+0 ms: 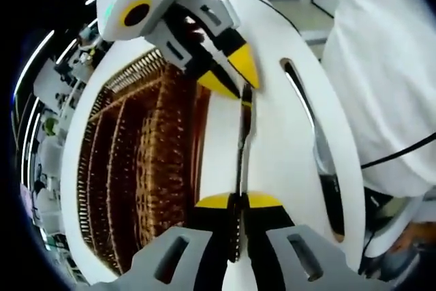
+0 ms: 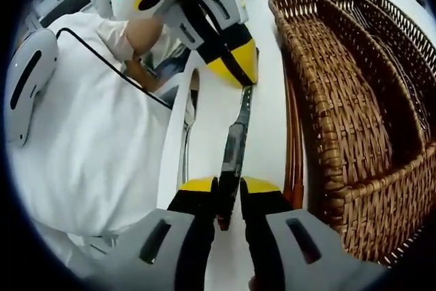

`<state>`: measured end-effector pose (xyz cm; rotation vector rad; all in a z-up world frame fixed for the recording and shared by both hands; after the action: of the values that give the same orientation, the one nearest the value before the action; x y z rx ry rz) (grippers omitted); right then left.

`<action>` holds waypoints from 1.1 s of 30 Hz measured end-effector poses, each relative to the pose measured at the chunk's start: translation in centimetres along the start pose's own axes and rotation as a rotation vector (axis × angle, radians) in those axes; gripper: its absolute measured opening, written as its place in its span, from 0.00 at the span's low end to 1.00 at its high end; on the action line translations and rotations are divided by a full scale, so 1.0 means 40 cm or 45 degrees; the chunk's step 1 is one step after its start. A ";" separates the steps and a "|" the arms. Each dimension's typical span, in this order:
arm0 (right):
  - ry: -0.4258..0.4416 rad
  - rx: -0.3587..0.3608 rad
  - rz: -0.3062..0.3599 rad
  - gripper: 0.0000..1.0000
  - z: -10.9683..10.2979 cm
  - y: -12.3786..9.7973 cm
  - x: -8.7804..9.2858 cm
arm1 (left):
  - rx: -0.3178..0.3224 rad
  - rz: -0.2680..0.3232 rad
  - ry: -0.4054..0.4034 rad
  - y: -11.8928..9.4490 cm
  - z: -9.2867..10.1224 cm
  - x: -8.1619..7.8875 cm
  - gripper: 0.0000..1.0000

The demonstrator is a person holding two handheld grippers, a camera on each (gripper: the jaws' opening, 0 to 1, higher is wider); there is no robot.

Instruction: Arrange the knives, forks, and spoons in their matching storage slots by inserting each utensil handle-first until every utensil is classified and aligned in the correct compartment

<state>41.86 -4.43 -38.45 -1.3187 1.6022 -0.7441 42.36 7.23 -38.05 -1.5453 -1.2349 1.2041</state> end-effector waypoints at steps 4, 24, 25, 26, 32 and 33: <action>-0.033 0.045 -0.003 0.16 0.001 -0.002 -0.005 | 0.013 0.010 -0.017 -0.006 -0.001 0.002 0.03; -0.085 0.241 -0.024 0.11 0.005 0.004 -0.008 | 0.020 0.012 -0.037 -0.009 0.002 0.005 0.03; -0.085 0.253 -0.023 0.11 0.005 0.005 -0.008 | 0.023 0.015 -0.042 -0.009 0.003 0.005 0.03; -0.085 0.265 -0.021 0.11 0.004 0.006 -0.009 | 0.027 0.018 -0.047 -0.009 0.003 0.005 0.03; -0.098 0.322 -0.029 0.08 0.004 0.006 -0.007 | 0.049 0.030 -0.064 -0.010 0.009 0.003 0.03; -0.102 0.330 -0.029 0.08 0.004 0.006 -0.007 | 0.054 0.033 -0.067 -0.011 0.011 0.003 0.03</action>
<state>41.92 -4.11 -38.64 -1.1652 1.3781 -0.8707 41.86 7.45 -37.76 -1.5115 -1.2189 1.2867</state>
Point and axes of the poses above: the point that each gripper's makers call its tool centre point, and the gripper's own axes: y roughly forward along the fingers, z roughly to its right, x roughly out of its underside, the point moved 3 cm from there along -y, roughly backward along the fingers, and after that the axes turned 14 degrees about -z, right-handed, at the moved point
